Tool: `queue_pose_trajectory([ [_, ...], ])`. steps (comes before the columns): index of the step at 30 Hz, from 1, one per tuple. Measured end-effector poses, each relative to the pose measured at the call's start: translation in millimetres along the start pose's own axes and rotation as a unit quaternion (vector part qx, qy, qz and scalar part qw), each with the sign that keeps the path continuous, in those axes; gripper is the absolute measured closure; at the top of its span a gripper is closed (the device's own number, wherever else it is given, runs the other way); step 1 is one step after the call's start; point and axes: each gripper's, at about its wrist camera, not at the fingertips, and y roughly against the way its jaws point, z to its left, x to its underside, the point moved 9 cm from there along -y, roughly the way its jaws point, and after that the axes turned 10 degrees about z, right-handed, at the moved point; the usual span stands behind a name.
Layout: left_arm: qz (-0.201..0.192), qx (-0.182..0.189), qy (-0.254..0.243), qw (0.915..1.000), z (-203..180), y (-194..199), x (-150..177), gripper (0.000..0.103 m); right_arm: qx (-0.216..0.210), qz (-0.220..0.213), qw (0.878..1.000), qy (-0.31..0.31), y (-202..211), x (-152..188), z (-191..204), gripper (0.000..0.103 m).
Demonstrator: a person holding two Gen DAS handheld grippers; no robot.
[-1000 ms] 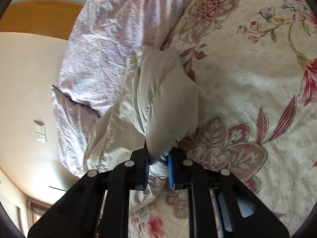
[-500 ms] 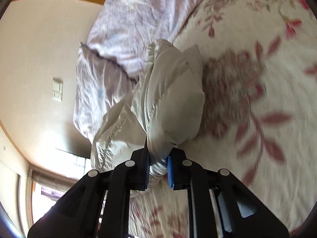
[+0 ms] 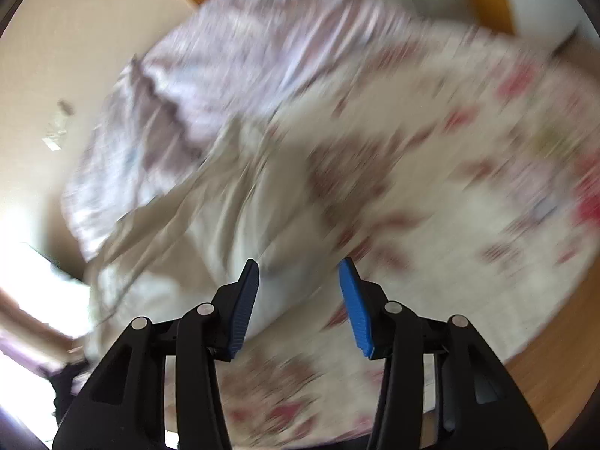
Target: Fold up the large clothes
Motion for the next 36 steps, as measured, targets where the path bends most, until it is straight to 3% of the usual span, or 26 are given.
queue_pose_trajectory([
  [2, -0.001, 0.001, -0.007, 1.0, -1, -1, 0, 0.038, 0.018, -0.026, 0.999, 0.027, 8, -10, 12, 0.056],
  [6, -0.006, -0.001, -0.018, 0.9998, -3, -3, -3, 0.031, -0.013, -0.015, 0.995, 0.098, -3, -11, 68, 0.056],
  [10, -0.002, -0.007, -0.02, 0.9998, -5, -9, -7, 0.03, -0.051, 0.015, 0.979, 0.195, -30, 7, 152, 0.056],
  [13, 0.0, -0.005, -0.017, 0.9998, -6, -14, -9, 0.03, -0.056, 0.018, 0.966, 0.251, -45, 21, 199, 0.056],
  [17, 0.0, -0.001, -0.014, 0.9999, -7, -18, -13, 0.03, -0.048, 0.018, 0.955, 0.292, -57, 36, 227, 0.056],
  [24, -0.002, 0.011, -0.001, 0.9999, -5, -23, -19, 0.03, -0.015, 0.056, 0.954, 0.294, -92, 57, 216, 0.056],
  [31, -0.015, 0.013, 0.003, 0.9998, -2, -23, -27, 0.031, -0.003, 0.061, 0.952, 0.299, -111, 66, 212, 0.055],
  [36, -0.021, 0.016, -0.005, 0.9997, -7, -27, -30, 0.038, 0.012, 0.068, 0.946, 0.317, -127, 71, 214, 0.054],
])
